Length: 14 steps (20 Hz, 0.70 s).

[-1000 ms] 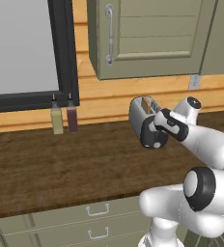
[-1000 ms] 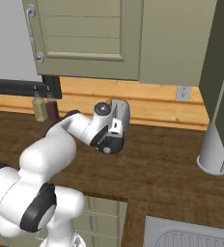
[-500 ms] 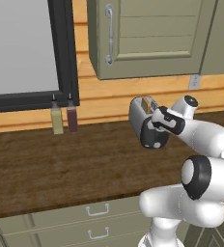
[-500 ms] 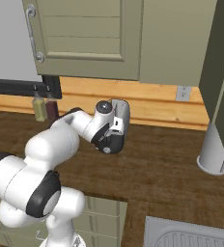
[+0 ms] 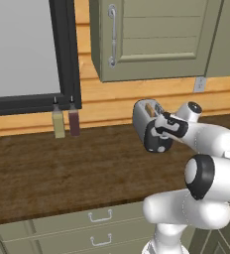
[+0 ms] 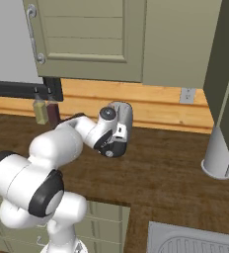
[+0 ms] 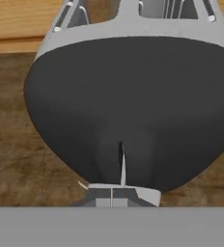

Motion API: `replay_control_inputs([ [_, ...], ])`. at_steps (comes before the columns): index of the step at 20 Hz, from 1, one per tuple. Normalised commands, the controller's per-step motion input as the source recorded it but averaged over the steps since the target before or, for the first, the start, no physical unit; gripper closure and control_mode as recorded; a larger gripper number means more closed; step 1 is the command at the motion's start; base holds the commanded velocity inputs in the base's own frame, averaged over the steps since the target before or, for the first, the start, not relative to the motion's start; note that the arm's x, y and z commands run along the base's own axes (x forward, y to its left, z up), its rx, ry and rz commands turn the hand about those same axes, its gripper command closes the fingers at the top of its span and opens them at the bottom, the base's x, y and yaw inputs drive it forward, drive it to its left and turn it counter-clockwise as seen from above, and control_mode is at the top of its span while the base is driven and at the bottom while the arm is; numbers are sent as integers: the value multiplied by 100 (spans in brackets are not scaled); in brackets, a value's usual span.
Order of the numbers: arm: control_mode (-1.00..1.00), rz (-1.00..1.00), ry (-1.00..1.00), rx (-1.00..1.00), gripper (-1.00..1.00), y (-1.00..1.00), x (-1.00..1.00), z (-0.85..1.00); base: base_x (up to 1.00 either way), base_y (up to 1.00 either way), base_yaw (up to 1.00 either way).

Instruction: Start the toaster. Once the lever pops up, take the bread to the plate on the dining counter.

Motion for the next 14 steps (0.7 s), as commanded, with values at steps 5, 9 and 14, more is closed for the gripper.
replay_control_inputs([
  [5, -100, 0, 2, 0, 100, -1, -20, -45, 0, 0, 0],
  [9, -100, 0, 4, 0, 100, 0, 0, -53, 0, 0, 0],
  [14, -100, 0, 5, 0, 100, 0, 2, -62, 0, 0, 0],
])
